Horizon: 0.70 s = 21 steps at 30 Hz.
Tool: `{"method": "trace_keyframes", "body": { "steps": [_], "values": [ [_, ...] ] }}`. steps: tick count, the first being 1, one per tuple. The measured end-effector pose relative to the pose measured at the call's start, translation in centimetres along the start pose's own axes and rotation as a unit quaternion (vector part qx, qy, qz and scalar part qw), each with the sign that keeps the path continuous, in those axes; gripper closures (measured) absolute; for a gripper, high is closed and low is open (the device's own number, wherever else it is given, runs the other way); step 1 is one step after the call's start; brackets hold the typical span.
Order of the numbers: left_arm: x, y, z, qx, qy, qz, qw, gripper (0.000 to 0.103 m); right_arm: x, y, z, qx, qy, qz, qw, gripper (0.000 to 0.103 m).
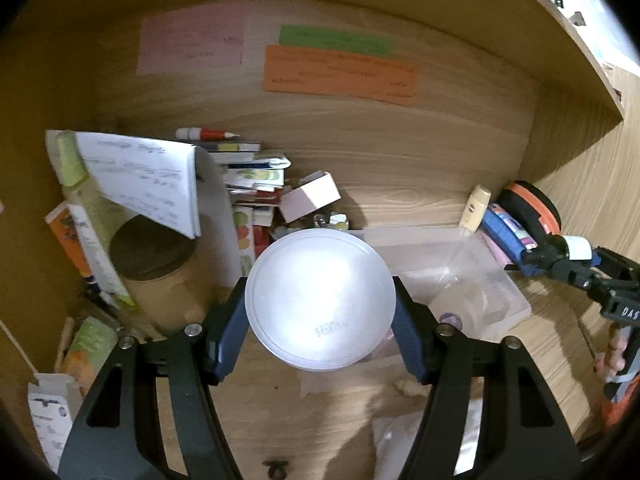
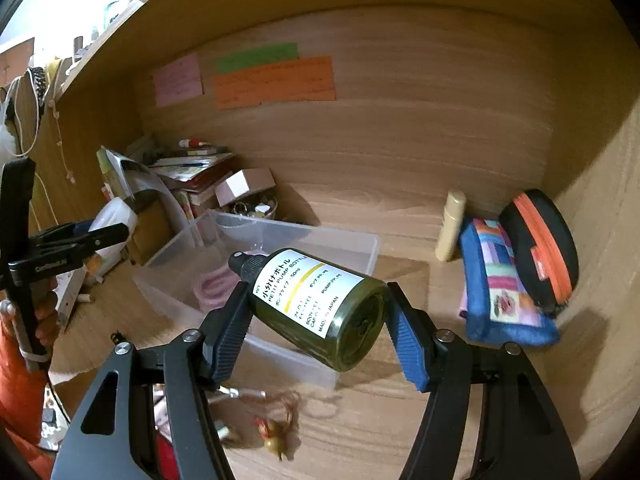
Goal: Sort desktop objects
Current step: 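Carry the white lid and green bottle over the clear bin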
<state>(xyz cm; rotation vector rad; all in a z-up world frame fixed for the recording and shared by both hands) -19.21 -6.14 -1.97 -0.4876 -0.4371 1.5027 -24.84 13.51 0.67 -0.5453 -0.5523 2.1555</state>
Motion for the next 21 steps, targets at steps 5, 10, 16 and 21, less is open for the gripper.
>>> {"method": "trace_keyframes", "body": {
  "steps": [5, 10, 16, 21],
  "values": [
    [0.7, 2.1, 0.4, -0.013, -0.004, -0.017, 0.9998, 0.038, -0.5, 2.0, 0.6, -0.012, -0.007, 0.006, 1.000, 0.041],
    [1.6, 4.8, 0.3, -0.035, 0.000, -0.028, 0.9990, 0.038, -0.7, 4.9, 0.8, -0.036, -0.015, 0.008, 0.999, 0.041],
    [2.6, 7.7, -0.4, -0.064, 0.008, -0.037, 0.9972, 0.038, -0.9, 8.6, 0.2, -0.070, -0.029, 0.004, 0.997, 0.041],
    [3.2, 9.0, -1.4, -0.079, 0.017, -0.043, 0.9958, 0.038, -0.9, 11.1, -0.6, -0.097, -0.036, 0.005, 0.995, 0.041]
  ]
}}
Point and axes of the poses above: each gripper's, at about its wrist camera, not at the fingertips, and y roughly the way its jaws point, x to its right, z to its top, the point moved 10 cm from there along y, roughly the way its jaws point, and after that the axes turned 9 degrees about y, right-handed, at the moved point
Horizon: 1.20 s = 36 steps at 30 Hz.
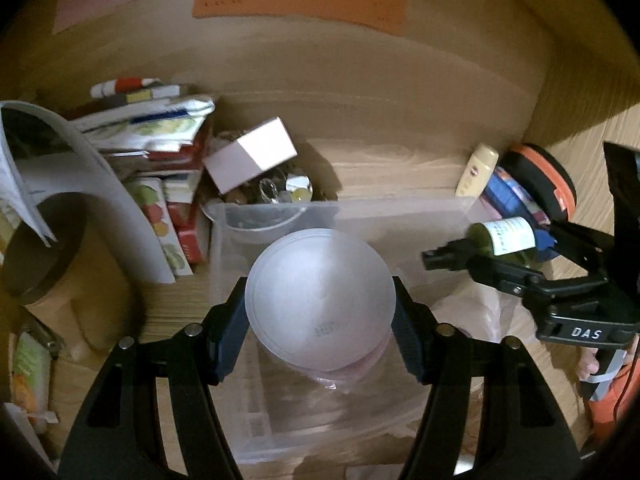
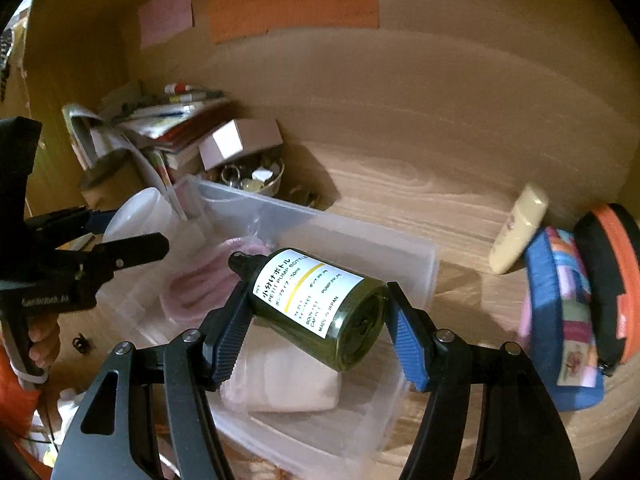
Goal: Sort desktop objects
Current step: 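Carry the white lid and green bottle over the clear bin, then release the white lid from the left tool while the right releases the bottle into the bin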
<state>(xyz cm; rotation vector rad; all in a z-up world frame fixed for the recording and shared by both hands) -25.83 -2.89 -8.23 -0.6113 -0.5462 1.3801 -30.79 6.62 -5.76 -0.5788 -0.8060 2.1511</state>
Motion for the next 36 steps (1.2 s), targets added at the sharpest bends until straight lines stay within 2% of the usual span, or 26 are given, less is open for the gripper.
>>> {"method": "trace_keyframes", "body": {
  "steps": [12, 18, 22, 27, 29, 36],
  "values": [
    [1.2, 2.2, -1.4, -0.025, 0.039, 0.002, 0.9989, 0.038, -0.1, 3.6, -0.6, -0.038, -0.014, -0.001, 0.999, 0.041],
    [1.2, 2.1, -1.3, -0.019, 0.054, 0.014, 0.9983, 0.038, -0.1, 3.6, -0.5, -0.033, -0.016, -0.016, 0.999, 0.041],
    [1.4, 1.3, -0.8, -0.005, 0.057, 0.016, 0.9982, 0.037, -0.2, 3.1, -0.3, -0.026, -0.029, -0.035, 0.999, 0.040],
    [1.4, -0.1, 0.0, 0.016, 0.059, 0.023, 0.9978, 0.031, -0.2, 1.8, -0.4, -0.024, -0.024, -0.036, 0.999, 0.036],
    [1.5, -0.6, 0.2, 0.022, 0.061, 0.019, 0.9977, 0.030, -0.1, 1.0, -0.4, -0.016, -0.020, -0.037, 0.999, 0.032],
    [1.2, -3.5, 0.6, 0.048, 0.060, 0.028, 0.9967, 0.025, -0.2, -2.7, -0.6, 0.006, 0.000, -0.035, 0.999, 0.027]
  ]
}}
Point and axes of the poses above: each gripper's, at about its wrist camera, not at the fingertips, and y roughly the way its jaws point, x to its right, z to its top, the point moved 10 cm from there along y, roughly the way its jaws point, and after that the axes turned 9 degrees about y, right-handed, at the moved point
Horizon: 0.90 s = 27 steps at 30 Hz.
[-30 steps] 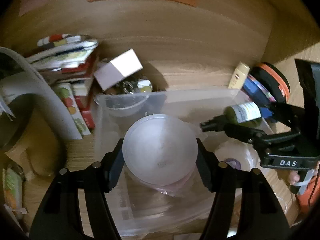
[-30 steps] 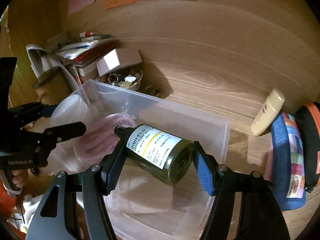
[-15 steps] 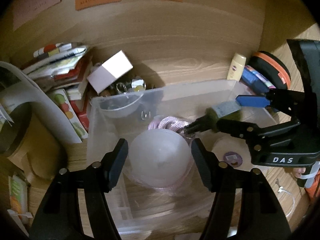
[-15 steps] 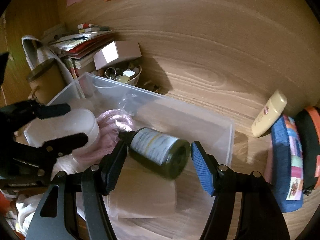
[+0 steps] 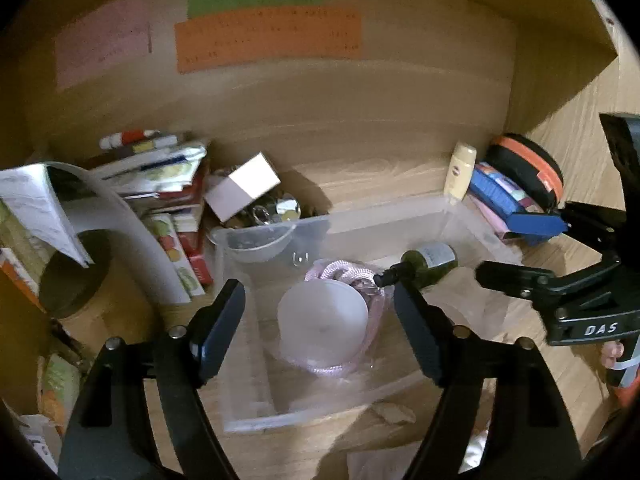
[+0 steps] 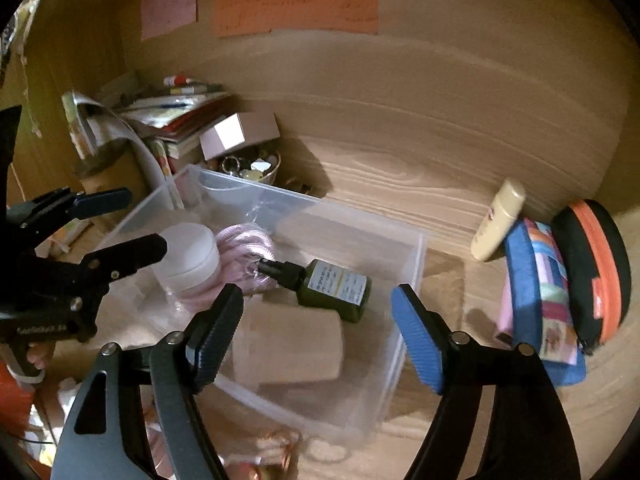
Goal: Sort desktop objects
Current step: 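Release the white lid from the left tool while the right releases the bottle into the bin, then pinch the black hair tie with the left tool while the right pinches the gold gourd ornament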
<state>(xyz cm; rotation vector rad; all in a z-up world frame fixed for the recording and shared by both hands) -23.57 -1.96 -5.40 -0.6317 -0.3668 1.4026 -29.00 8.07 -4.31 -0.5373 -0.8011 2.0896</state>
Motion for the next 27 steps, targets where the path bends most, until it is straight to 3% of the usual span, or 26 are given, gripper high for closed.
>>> {"method": "trace_keyframes", "body": {
  "steps": [6, 11, 18, 27],
  "values": [
    [-1.3, -3.2, 0.0, 0.023, -0.015, 0.009, 0.9996, 0.015, 0.1, -3.3, -0.5, 0.026, 0.012, -0.004, 1.000, 0.025],
    [-3.3, -5.6, -1.3, 0.030, -0.025, 0.037, 0.9986, 0.009, 0.7, -5.6, -1.4, 0.051, 0.013, -0.028, 0.998, 0.025],
    [-6.5, -7.5, -5.7, -0.006, -0.038, 0.091, 0.9951, 0.007, 2.1, -7.2, -4.3, 0.049, 0.037, -0.038, 0.997, 0.025],
    [-7.7, -8.0, -12.0, -0.054, -0.062, 0.098, 0.9918, 0.006, 2.7, -7.7, -8.2, 0.046, 0.059, -0.037, 0.997, 0.025]
  ]
}}
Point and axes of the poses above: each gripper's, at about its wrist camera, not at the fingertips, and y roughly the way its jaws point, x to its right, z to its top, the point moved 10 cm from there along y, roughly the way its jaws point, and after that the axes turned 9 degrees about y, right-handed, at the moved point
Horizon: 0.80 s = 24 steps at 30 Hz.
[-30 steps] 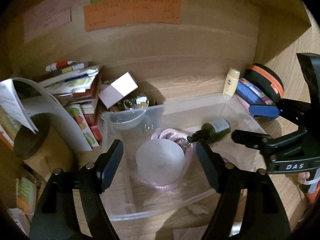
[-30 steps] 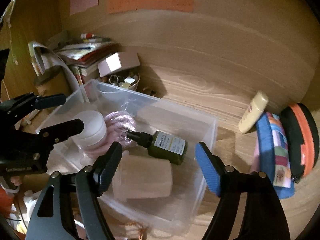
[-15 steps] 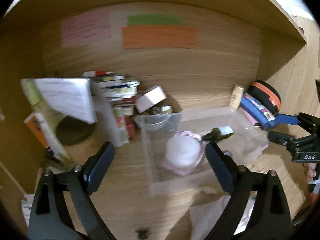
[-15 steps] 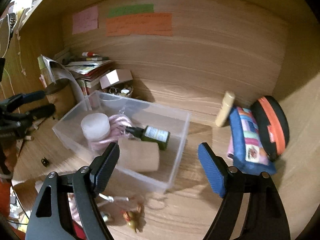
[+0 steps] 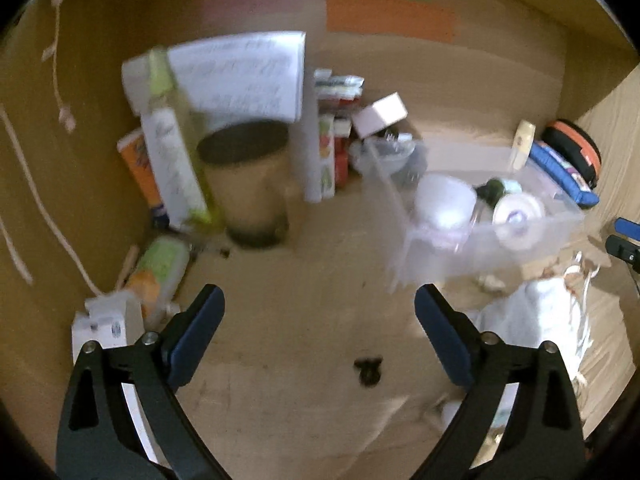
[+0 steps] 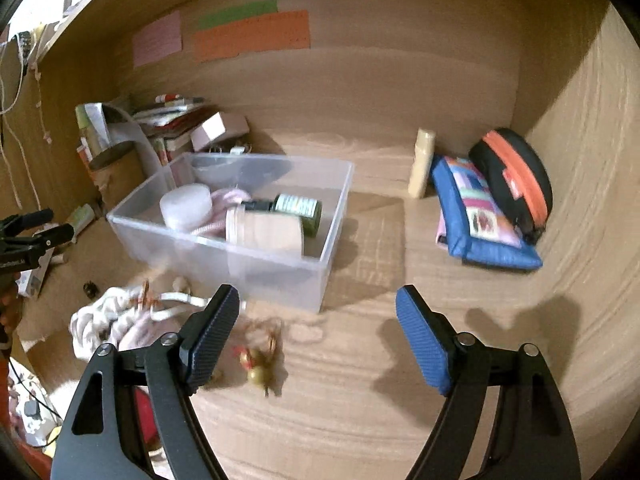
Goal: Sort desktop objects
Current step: 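Pinch the black hair tie with the left tool while the right pinches the gold gourd ornament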
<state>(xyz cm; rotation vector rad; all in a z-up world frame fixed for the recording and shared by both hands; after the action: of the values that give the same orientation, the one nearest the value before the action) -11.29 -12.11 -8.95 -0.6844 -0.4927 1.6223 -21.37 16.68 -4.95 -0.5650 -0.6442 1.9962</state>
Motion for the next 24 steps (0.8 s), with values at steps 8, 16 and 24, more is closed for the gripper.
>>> {"method": "trace_keyframes", "body": {
  "steps": [8, 16, 24],
  "values": [
    [0.3, 1.1, -3.8, -0.031, -0.013, -0.013, 0.9994, 0.006, -0.3, 1.9, -4.0, -0.065, 0.005, 0.022, 0.998, 0.025],
    [1.6, 2.5, -5.2, -0.057, -0.003, -0.021, 0.9981, 0.025, -1.4, 3.6, -5.9, -0.104, 0.006, 0.053, 0.993, 0.039],
    [3.6, 3.7, -5.7, -0.088, 0.019, -0.055, 0.9944, 0.034, -2.5, 4.3, -6.6, -0.121, -0.008, 0.068, 0.990, 0.042]
  ]
}}
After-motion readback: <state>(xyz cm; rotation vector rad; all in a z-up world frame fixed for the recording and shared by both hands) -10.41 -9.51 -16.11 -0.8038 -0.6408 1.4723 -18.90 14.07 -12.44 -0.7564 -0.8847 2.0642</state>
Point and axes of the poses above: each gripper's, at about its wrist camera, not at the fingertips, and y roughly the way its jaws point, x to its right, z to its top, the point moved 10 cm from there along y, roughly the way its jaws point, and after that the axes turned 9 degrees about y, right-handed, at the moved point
